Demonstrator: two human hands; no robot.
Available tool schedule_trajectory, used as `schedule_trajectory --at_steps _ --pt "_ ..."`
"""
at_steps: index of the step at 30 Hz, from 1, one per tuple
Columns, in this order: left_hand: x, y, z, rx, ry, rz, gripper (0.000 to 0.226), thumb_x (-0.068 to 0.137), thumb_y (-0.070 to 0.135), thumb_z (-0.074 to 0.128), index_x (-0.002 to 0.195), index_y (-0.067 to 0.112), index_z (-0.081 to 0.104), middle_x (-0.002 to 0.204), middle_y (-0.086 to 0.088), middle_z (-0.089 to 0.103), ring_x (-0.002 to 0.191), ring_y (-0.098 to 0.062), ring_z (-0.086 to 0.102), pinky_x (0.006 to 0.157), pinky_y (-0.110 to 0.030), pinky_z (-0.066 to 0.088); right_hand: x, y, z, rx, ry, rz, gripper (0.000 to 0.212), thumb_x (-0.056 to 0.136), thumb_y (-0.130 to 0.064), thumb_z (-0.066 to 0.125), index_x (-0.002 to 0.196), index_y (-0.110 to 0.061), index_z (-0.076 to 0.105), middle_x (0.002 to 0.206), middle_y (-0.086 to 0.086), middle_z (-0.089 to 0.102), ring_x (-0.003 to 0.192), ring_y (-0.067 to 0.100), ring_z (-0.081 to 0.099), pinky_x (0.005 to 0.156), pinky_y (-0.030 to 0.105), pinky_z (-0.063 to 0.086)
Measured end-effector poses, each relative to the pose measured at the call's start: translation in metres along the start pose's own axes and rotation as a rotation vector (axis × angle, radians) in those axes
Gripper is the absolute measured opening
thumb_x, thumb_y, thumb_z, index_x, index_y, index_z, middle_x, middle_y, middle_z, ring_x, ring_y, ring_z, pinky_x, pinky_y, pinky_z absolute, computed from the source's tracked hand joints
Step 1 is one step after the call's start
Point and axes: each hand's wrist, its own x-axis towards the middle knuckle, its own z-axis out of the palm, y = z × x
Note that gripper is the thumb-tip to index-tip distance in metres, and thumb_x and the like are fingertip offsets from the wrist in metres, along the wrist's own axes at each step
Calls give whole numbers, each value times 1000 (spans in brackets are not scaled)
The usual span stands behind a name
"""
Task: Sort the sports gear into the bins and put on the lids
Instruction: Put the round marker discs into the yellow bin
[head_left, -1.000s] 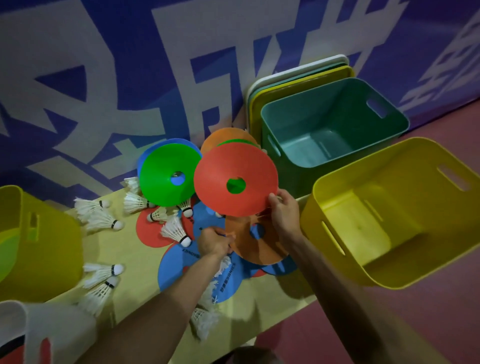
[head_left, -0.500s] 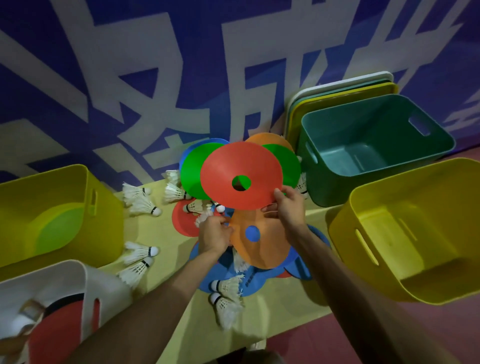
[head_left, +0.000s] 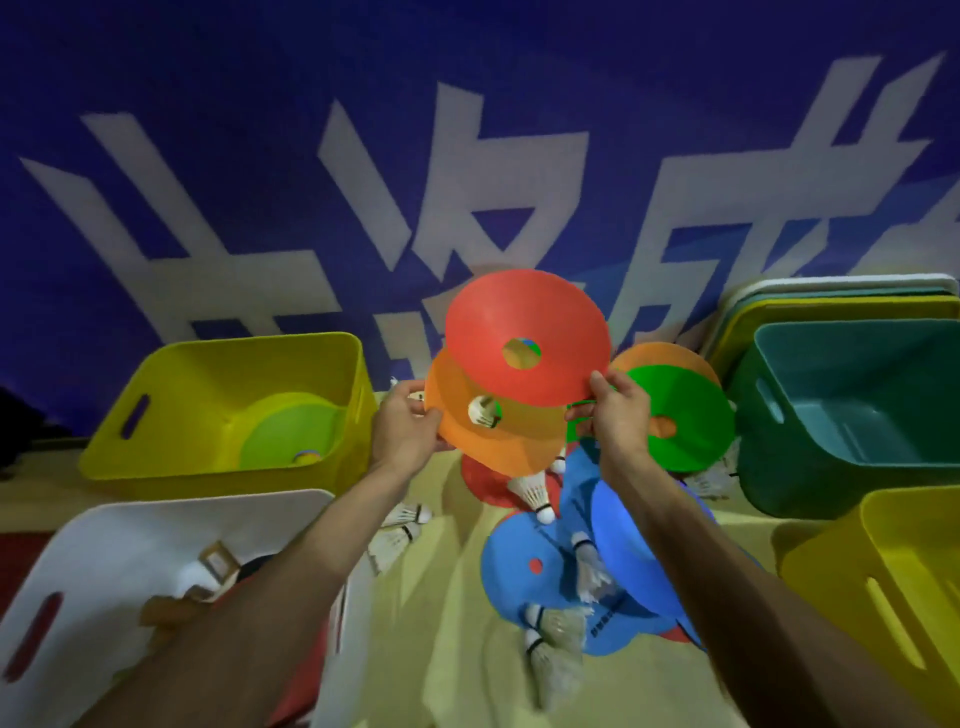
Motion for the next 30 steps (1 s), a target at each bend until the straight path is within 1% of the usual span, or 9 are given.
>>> schedule_trajectory --at_steps 3,7,10,13,16,19,23,27,30 --pt "13 9 -48 -76 97 26 24 91 -4 50 111 9 53 78 -4 58 53 -7 63 45 -21 54 -4 -8 42 14 -63 -17 17 99 -7 42 86 -12 51 63 9 51 29 7 50 29 14 29" --pt "36 6 -114 -129 205 -23 28 91 1 53 119 5 54 96 -15 62 72 -23 66 52 -26 58 -13 -10 98 4 -150 -17 22 99 -9 43 79 -14 49 61 9 52 31 8 50 30 15 29" --pt "50 -4 -162 -155 261 -30 29 92 0 51 120 5 53 96 -15 63 75 -23 65 55 -30 59 -22 -7 136 -58 -192 -36 22 97 -11 45 78 -14 54 56 8 55 35 10 52 33 19 32" --pt "63 -17 -201 -110 275 -53 32 94 3 53 125 10 49 103 -13 64 85 -27 67 66 -36 60 -28 3 167 -158 -203 -74 21 95 -13 49 78 -15 60 63 9 60 48 16 56 38 23 37" --pt "80 -32 -227 -38 261 -83 34 95 5 54 128 9 48 106 -13 63 89 -28 66 75 -42 58 -33 14 191 -199 -218 -60 17 96 -12 49 88 -9 63 69 10 61 53 16 55 41 24 39" --pt "96 -45 -239 17 212 -123 33 94 5 54 127 8 48 106 -14 63 90 -29 67 78 -45 58 -39 20 206 -223 -234 -39 18 97 -11 48 101 -3 63 70 7 60 52 12 54 39 20 39" --pt "114 -66 -242 48 106 -210 36 91 0 57 125 6 48 110 -19 64 95 -32 67 80 -47 58 -44 30 220 -257 -234 -56 20 97 -10 48 109 -1 61 73 6 60 51 11 54 39 20 40" --pt "123 -87 -245 122 74 -250 54 82 -9 60 132 6 46 112 -15 60 89 -28 64 69 -32 58 -45 39 228 -329 -228 -70 26 96 -12 51 118 -2 58 80 9 64 53 14 58 40 23 42" --pt "125 -93 -252 164 99 -243 54 83 -2 61 134 10 47 124 -16 58 108 -33 60 93 -45 52 -46 43 232 -394 -229 -78 30 96 -14 53 124 -7 55 84 10 68 56 18 61 44 27 44"
